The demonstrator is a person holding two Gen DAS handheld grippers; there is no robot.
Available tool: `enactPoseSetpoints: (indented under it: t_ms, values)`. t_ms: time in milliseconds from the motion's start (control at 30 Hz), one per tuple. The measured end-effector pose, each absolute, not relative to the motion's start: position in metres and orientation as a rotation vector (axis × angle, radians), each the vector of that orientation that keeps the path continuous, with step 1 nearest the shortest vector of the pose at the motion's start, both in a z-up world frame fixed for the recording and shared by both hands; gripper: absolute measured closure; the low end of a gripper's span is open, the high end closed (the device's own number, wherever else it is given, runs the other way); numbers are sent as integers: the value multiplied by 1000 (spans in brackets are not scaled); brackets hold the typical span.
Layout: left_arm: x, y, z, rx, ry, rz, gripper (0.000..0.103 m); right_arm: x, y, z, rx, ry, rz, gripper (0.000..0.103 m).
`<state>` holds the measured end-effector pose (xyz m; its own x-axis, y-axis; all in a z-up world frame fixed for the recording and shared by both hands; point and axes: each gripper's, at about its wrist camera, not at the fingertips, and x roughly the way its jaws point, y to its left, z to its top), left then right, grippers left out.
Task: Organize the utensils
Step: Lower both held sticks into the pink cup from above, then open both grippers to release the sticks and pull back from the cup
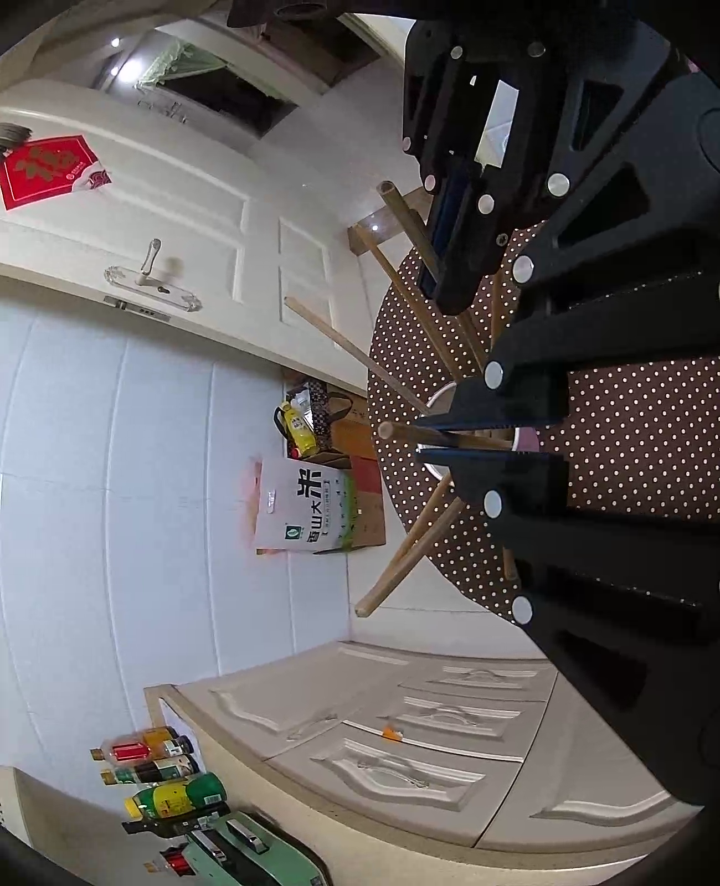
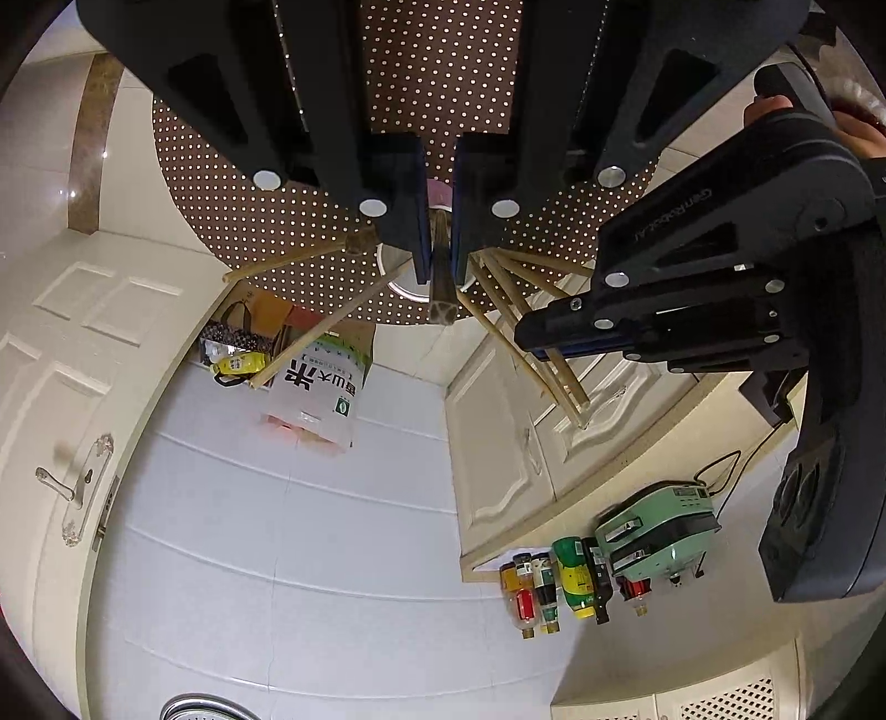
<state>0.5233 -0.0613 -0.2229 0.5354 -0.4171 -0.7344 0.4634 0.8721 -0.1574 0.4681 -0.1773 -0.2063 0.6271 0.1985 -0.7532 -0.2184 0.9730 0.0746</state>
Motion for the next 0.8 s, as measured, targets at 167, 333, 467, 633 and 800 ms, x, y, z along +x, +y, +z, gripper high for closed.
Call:
enactPoseSetpoints:
  t_ms: [167, 333, 467, 633, 800]
  values:
    - [523, -61, -225, 49, 884, -534, 95, 471, -177, -210, -14, 873, 237, 97]
    - [522, -58, -223, 38, 880, -523, 73, 471, -176, -217, -9, 894, 241, 97]
    - [518, -52, -218, 13, 850, -507, 52, 470, -177, -222, -8, 907, 240, 97]
    - [517, -49, -216, 16, 845, -489, 51, 472, -177, -226, 5, 916, 238, 97]
    - [515, -40, -211, 0, 838, -450, 47, 469, -177, -227, 15, 914, 232, 97]
